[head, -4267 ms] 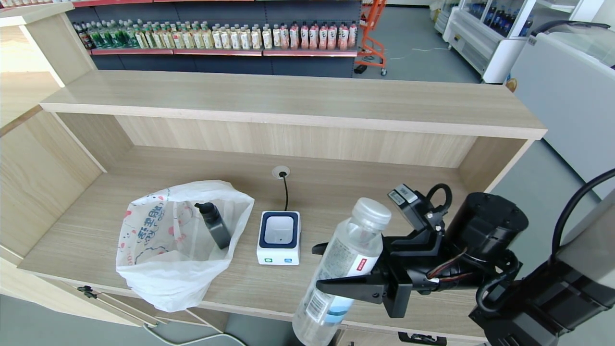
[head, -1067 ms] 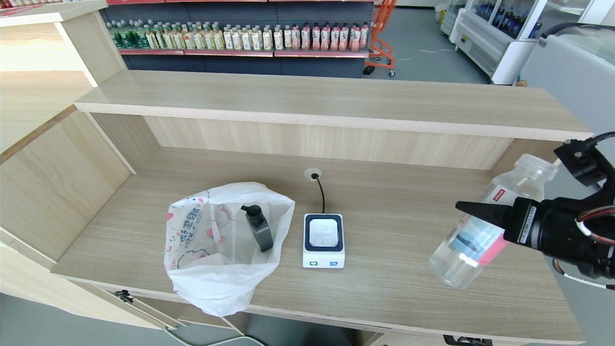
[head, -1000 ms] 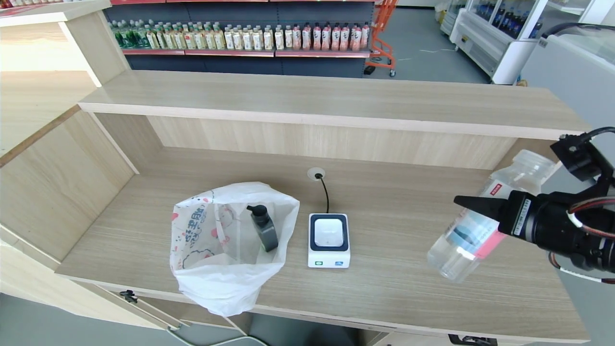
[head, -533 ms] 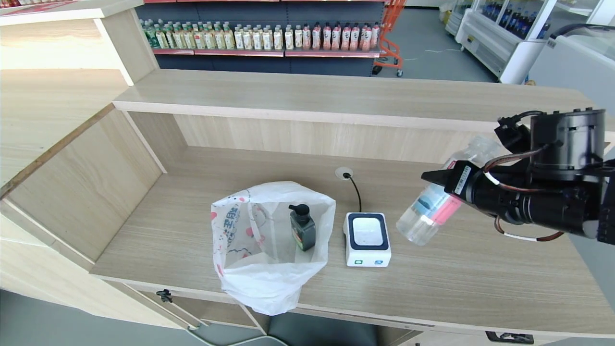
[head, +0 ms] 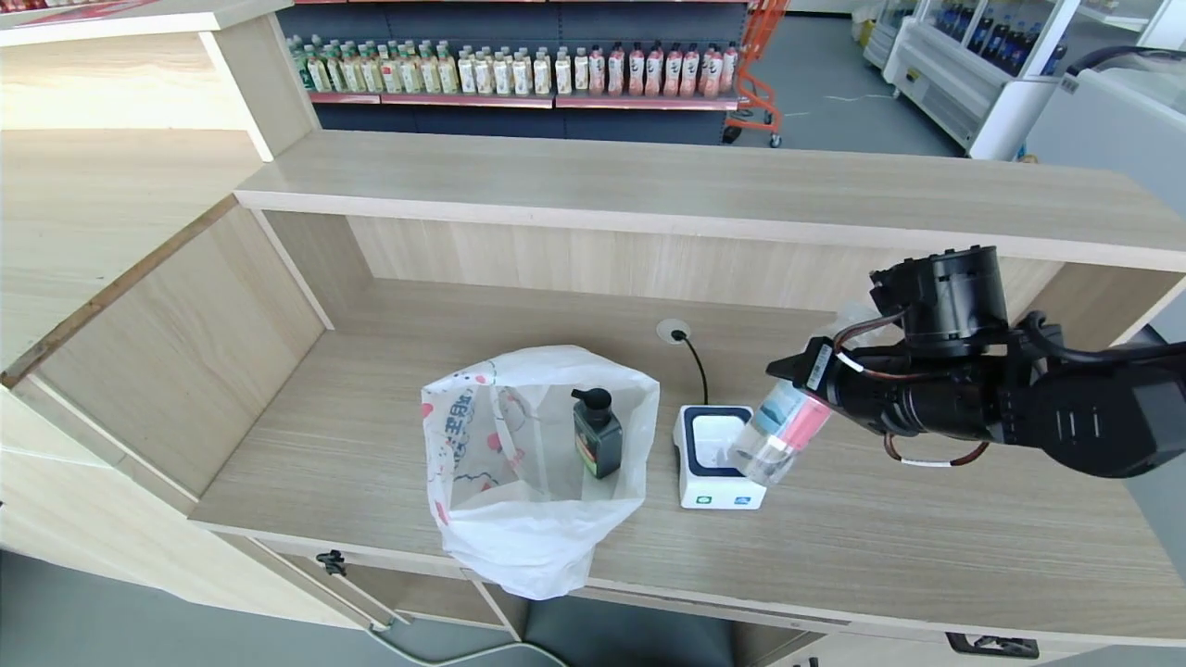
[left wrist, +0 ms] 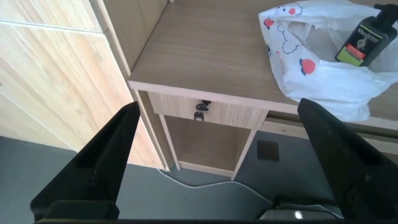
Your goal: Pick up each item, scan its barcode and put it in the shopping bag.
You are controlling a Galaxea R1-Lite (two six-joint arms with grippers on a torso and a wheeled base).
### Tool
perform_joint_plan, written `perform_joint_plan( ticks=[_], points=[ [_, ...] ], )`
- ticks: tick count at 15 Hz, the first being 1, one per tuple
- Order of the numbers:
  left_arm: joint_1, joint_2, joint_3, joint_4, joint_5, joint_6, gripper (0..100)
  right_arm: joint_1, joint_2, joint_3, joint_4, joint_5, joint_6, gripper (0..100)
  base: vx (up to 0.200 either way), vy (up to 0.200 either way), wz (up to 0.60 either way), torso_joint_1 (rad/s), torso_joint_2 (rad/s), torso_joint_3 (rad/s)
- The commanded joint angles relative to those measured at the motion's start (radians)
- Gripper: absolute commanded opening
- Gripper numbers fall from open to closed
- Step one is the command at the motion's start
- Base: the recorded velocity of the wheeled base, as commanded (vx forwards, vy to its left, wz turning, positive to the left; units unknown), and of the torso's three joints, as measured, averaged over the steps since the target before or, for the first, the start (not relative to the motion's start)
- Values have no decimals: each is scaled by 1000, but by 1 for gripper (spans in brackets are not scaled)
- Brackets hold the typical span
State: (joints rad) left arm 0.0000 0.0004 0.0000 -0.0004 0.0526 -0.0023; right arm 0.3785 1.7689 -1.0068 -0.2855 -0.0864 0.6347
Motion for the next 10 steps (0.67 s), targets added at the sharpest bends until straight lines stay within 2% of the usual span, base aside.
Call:
perform_joint_plan(
  ticks=[1,10],
  points=[
    [0,0,0,0,1,-1,100,2,61,-39,-3,-1,13,0,0,0,0,0,0,0],
    [0,0,0,-1,1,-1,100,34,152,-113,-4,0,33,0,0,0,0,0,0,0]
  ],
)
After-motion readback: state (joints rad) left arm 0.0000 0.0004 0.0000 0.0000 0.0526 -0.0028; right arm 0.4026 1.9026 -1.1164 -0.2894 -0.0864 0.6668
